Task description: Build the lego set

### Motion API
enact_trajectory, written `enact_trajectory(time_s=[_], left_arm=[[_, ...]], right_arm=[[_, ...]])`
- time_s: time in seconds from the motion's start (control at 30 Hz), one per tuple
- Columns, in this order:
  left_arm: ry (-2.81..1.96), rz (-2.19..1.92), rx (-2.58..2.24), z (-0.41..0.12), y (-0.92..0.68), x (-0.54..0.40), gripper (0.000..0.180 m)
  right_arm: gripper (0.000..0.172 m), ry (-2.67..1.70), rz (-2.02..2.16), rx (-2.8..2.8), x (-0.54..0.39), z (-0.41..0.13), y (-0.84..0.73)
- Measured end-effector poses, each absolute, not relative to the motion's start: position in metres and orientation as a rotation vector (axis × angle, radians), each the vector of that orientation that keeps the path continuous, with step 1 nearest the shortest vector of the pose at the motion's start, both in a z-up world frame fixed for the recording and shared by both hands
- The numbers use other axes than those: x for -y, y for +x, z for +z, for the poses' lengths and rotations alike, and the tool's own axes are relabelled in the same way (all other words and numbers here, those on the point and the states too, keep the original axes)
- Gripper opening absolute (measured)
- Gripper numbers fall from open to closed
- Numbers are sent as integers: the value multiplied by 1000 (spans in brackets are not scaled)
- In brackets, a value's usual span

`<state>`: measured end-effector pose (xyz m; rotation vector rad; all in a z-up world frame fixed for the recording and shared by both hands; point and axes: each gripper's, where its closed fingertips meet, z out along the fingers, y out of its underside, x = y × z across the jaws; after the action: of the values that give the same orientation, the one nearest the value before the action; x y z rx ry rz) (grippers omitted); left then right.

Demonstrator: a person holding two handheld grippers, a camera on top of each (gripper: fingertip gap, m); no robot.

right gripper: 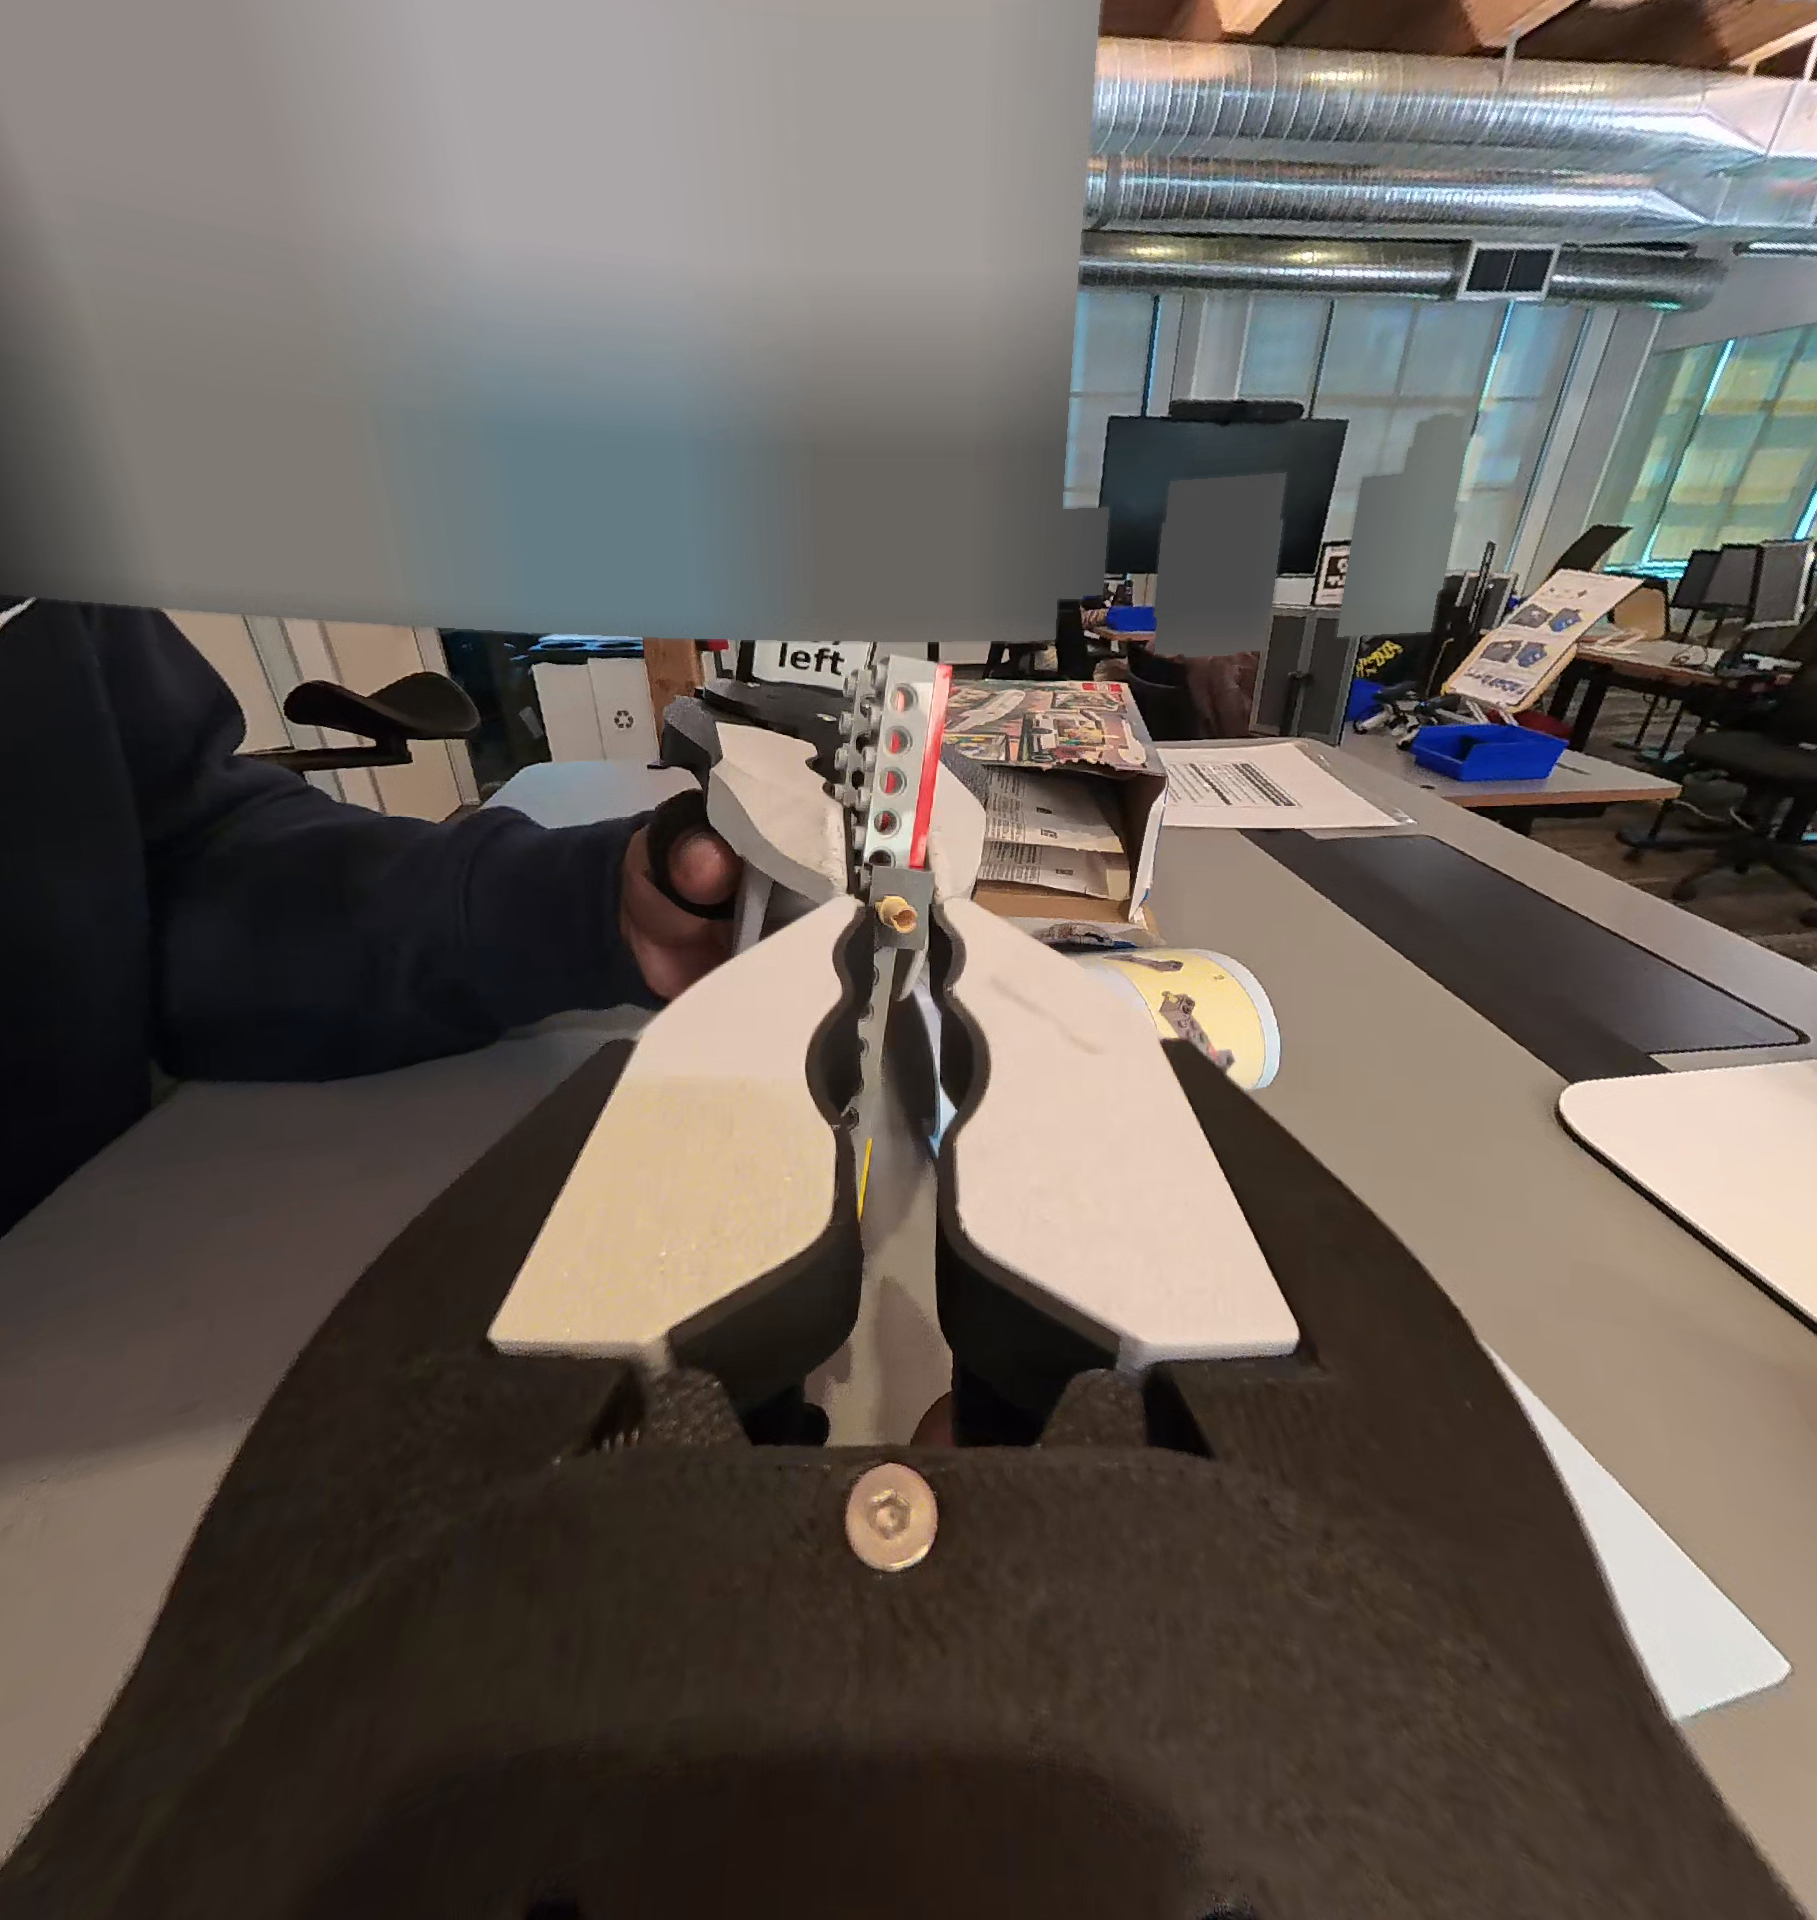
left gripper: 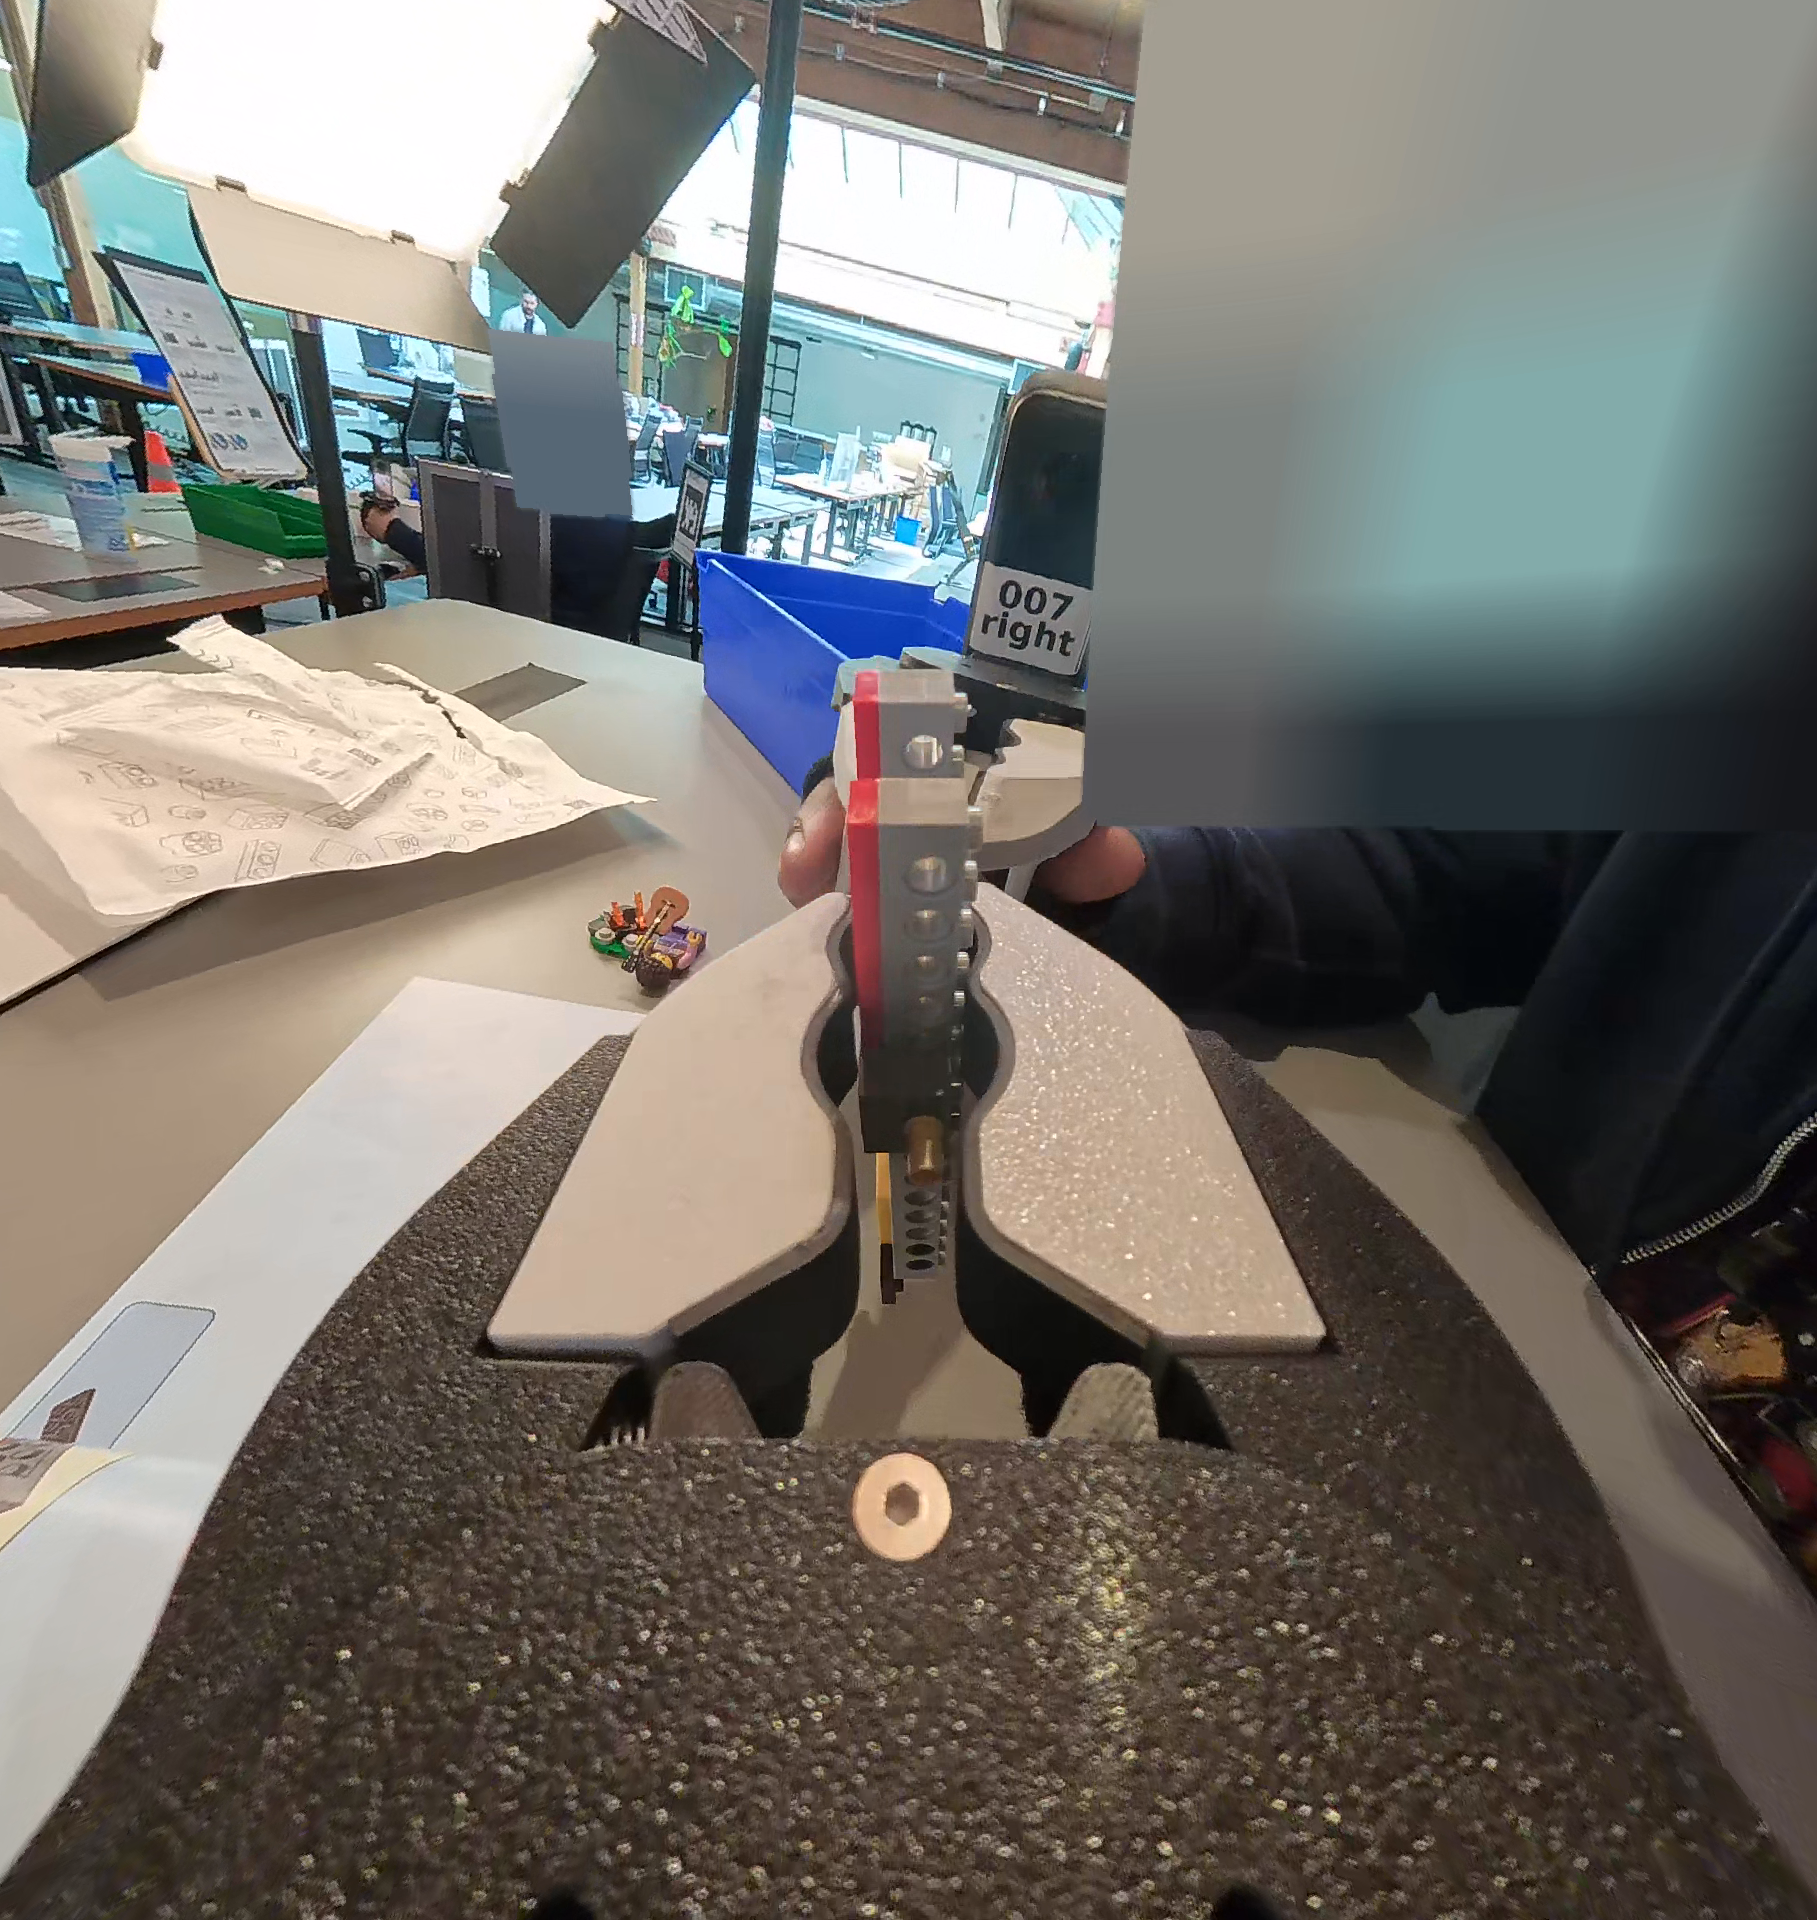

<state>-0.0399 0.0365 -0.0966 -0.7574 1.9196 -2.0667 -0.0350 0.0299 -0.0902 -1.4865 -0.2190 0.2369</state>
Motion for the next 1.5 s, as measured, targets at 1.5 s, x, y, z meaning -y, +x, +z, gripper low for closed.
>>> enact_trajectory(time_s=[1.5], left_arm=[[-629, -2081, -2032, -103, -56, -26, 15]], right_arm=[[4, -1618, 336, 331, -29, -107, -58]])
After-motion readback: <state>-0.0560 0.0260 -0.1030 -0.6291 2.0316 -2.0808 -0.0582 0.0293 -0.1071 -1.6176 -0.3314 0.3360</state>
